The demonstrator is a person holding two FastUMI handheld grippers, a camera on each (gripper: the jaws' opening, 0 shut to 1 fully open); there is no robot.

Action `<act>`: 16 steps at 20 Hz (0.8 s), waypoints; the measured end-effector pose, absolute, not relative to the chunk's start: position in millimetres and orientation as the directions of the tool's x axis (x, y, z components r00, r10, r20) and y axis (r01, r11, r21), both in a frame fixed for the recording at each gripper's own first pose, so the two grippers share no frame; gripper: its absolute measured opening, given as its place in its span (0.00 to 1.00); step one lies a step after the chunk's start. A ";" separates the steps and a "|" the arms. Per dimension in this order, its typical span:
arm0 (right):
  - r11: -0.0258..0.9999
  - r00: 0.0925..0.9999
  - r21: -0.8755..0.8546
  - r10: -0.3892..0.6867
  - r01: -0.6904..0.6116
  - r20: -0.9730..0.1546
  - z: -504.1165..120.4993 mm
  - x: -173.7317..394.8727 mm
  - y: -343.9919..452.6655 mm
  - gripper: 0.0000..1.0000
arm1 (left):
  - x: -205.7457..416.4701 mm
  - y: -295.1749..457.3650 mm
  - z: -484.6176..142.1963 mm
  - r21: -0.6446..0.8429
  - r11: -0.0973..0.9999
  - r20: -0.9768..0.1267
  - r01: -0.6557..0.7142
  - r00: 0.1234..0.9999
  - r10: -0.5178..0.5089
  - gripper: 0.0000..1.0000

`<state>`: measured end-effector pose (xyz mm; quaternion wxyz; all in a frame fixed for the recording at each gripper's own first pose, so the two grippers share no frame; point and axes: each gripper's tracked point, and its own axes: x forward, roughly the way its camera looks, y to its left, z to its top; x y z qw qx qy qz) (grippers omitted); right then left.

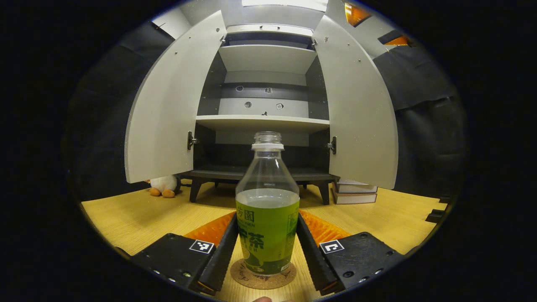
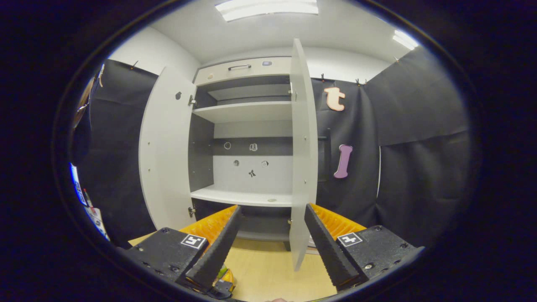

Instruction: Grasp the bottle in the cabinet with the left hand and place it on the coaster, then close the right door with the right hand and the left door with the left hand.

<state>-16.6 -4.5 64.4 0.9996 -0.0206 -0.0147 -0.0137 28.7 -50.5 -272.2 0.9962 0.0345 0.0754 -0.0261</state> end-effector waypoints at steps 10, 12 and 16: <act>1.000 0.999 0.000 -0.031 0.031 0.027 46.6 -12.0 -17.7 0.99 | 13.5 -46.9 -202.4 0.059 0.990 -0.128 0.125 0.985 -0.117 0.97; 1.000 0.999 0.013 -0.028 0.027 0.032 42.1 -10.3 -21.5 0.99 | 8.7 -49.0 -178.0 0.040 0.990 -0.119 0.135 0.984 -0.130 0.97; 0.999 0.998 0.014 -0.045 0.044 0.046 29.6 -7.3 -33.5 0.99 | 1.9 -55.5 -127.5 -0.027 0.986 -0.127 0.162 0.978 -0.164 0.97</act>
